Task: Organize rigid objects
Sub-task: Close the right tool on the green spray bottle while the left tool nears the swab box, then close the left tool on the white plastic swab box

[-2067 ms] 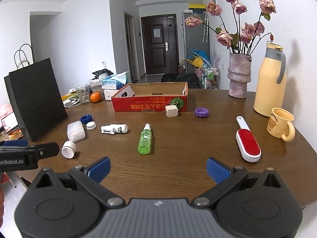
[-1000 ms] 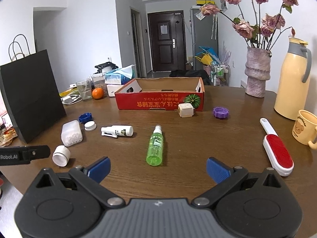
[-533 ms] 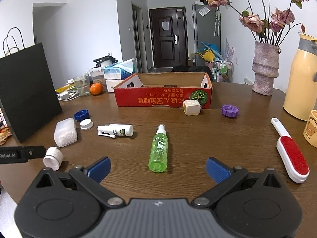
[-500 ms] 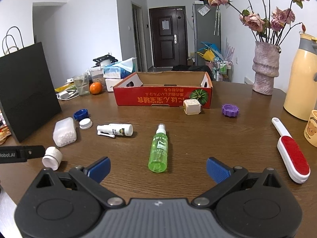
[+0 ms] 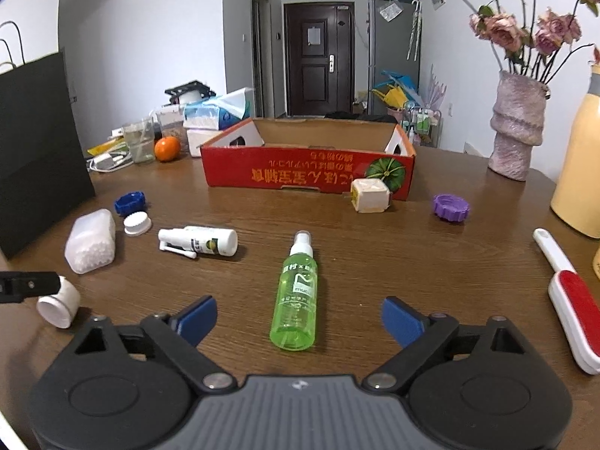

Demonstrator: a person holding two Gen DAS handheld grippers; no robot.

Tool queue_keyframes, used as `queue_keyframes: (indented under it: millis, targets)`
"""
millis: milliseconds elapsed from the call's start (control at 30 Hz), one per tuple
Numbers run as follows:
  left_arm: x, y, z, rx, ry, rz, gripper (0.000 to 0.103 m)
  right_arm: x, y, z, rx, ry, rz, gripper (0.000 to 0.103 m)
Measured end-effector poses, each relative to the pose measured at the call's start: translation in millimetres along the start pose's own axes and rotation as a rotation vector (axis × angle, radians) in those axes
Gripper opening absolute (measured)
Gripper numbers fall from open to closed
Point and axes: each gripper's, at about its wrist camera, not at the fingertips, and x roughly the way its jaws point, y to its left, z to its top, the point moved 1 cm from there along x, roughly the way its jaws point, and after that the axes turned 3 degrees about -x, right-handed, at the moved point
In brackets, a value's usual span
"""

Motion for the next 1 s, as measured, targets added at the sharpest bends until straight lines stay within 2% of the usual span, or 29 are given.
queue_keyframes:
  millis: [100,233,367,467,567,633,667,1000]
  targets:
    - [9,3,1,-0.009,0.011,0.010,0.103,17,-1,0,0.010,0.016,-0.006,0.088]
    - [17,6,2,-0.015,0.019,0.028,0.103,41,-3,0,0.019,0.048,-0.002,0.073]
    - [23,7,3,-0.018,0.028,0.039,0.103,58,-2,-1,0.016,0.075,0.009,0.070]
    - [29,7,5,-0.021,0.034,0.049,0.103,66,-1,-2,0.004,0.091,0.004,0.062]
    - [33,6,7,-0.024,0.036,0.052,0.103,69,-3,-1,-0.011,0.095,-0.004,0.048]
    - [34,5,8,-0.023,0.035,0.054,0.103,70,-3,1,-0.018,0.097,0.000,0.032]
    - [35,4,9,-0.023,0.036,0.054,0.103,70,-2,1,-0.023,0.095,0.004,0.030]
    - [41,1,16,-0.025,0.037,0.071,0.103,69,-3,0,-0.038,0.064,0.013,0.030]
